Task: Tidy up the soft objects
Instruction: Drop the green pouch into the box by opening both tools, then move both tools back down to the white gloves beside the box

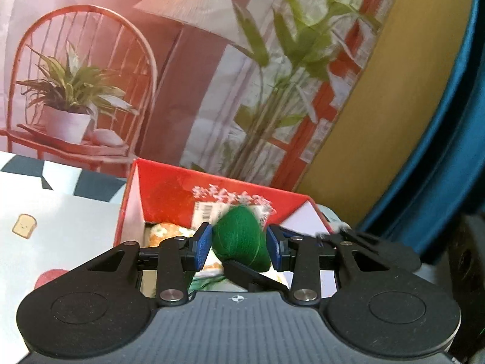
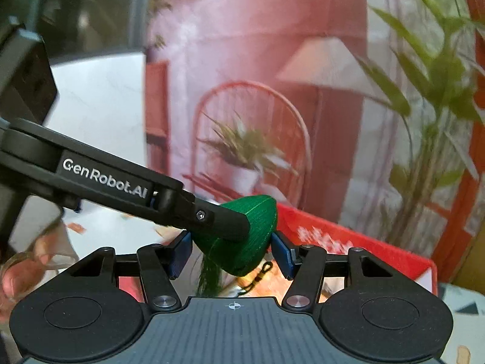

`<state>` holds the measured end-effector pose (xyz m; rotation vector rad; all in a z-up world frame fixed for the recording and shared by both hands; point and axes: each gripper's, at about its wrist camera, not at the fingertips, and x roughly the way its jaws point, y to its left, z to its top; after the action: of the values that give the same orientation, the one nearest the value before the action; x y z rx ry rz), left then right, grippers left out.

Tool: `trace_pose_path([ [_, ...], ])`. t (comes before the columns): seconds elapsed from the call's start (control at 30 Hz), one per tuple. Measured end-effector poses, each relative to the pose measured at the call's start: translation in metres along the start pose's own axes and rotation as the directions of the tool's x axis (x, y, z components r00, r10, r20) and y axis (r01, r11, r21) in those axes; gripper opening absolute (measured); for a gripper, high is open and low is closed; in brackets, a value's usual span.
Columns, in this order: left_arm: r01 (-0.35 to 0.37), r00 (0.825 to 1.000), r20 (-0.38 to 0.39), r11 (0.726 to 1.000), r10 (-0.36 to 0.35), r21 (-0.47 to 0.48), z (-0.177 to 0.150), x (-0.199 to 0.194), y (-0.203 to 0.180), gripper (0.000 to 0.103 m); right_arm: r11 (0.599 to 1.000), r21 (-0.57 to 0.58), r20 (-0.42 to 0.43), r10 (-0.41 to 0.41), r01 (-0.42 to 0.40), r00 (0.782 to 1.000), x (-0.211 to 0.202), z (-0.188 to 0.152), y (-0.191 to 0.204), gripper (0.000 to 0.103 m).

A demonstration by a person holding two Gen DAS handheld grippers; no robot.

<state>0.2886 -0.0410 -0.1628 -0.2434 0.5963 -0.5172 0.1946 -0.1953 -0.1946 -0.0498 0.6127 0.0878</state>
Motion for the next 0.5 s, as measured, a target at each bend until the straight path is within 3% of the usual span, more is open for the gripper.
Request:
trace_pose_path([
  [0.07,-0.021,1.000,0.021,0.999,0.022,-0.025,0.003,-0.005,0.004,0.056,0.994,-0.009,-0.037,-0.110,0.110,0.993,0.009,-0.005,0.000,0.051],
  [0.2,-0.050,0.998,0.039,0.999,0.049,0.014,0.000,-0.020,0.010,0.056,0.982,0.058,-0.073,-0.177,0.181,0.982,0.007,-0.017,-0.014,0.050],
  [0.33,-0.066,0.997,0.038,0.998,0.065,0.006,-0.011,-0.039,0.019,0.056,0.974,0.138,-0.061,-0.170,0.177,0.983,-0.013,-0.032,-0.028,0.048],
  [0.5,-0.093,0.995,0.035,0.995,0.092,0.042,-0.040,-0.067,0.022,0.056,0.970,0.209,0.034,-0.131,0.121,0.991,-0.053,-0.048,-0.033,0.048],
])
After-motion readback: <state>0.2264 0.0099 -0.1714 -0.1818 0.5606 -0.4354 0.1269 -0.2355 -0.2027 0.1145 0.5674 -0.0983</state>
